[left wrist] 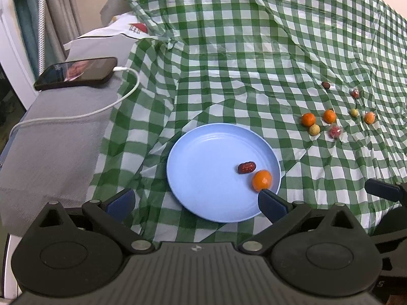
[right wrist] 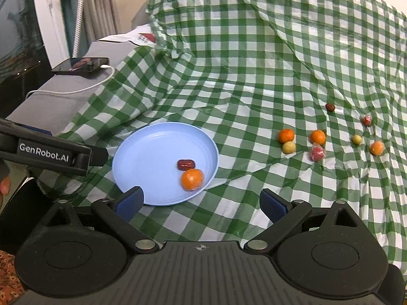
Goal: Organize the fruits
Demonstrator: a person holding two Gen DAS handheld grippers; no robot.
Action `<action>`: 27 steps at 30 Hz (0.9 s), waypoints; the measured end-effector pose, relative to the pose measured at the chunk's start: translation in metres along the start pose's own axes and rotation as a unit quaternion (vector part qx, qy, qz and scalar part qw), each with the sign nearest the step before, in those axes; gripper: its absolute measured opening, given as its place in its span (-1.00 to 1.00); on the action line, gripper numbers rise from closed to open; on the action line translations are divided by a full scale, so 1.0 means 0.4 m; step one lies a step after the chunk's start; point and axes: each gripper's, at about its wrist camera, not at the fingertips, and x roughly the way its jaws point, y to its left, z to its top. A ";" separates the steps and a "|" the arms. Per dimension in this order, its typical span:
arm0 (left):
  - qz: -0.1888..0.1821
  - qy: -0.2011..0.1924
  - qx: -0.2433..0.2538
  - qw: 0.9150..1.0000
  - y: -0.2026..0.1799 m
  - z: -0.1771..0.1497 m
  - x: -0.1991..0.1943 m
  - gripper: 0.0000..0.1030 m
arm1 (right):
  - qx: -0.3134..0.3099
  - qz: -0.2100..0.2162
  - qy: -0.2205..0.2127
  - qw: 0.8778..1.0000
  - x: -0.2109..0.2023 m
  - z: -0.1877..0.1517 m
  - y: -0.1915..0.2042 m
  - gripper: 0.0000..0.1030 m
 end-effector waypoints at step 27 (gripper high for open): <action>-0.048 0.020 0.112 0.992 -0.296 0.173 0.230 0.99 | 0.101 -0.118 0.005 0.988 0.103 0.023 -0.368 0.89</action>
